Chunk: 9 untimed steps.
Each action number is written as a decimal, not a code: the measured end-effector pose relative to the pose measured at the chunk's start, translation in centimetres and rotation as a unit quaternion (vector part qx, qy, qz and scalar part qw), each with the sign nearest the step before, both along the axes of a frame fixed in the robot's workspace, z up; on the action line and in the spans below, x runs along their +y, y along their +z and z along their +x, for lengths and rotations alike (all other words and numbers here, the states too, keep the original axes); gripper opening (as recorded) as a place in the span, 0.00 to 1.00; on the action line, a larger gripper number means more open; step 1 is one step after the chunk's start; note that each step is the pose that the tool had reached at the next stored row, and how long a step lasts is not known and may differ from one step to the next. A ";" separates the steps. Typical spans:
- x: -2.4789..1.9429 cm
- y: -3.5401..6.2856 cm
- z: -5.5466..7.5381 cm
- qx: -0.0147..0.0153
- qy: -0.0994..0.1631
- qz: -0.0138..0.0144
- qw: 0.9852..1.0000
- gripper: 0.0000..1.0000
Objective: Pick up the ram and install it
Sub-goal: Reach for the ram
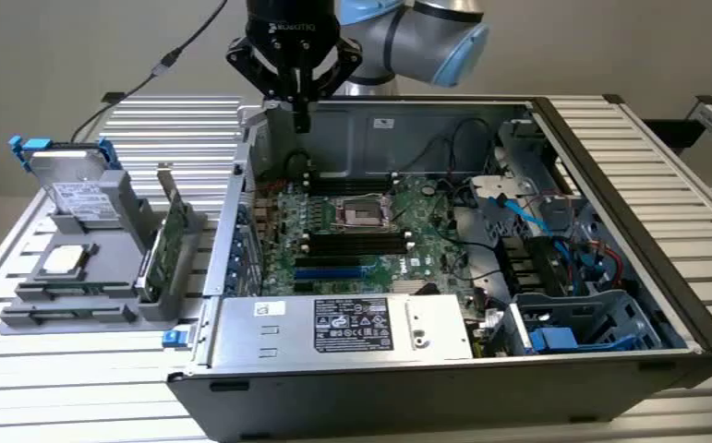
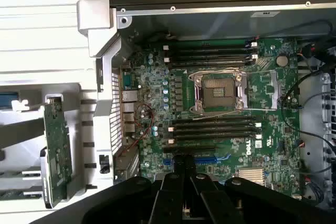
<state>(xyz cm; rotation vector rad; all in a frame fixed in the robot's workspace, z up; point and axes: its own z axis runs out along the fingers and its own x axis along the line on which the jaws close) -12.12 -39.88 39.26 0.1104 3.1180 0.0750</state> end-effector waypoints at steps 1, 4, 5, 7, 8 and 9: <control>0.00 0.00 0.0 0.000 0.000 0.000 1.000 0.10; 0.00 0.00 0.0 0.000 0.000 0.000 1.000 0.10; 0.00 0.00 0.0 0.000 0.000 0.000 1.000 0.10; 0.00 0.00 0.0 0.000 0.000 0.000 1.000 0.10; 0.00 0.01 -0.1 0.000 0.000 0.000 1.000 0.10; 0.00 0.01 -0.5 0.000 0.000 0.000 1.000 0.10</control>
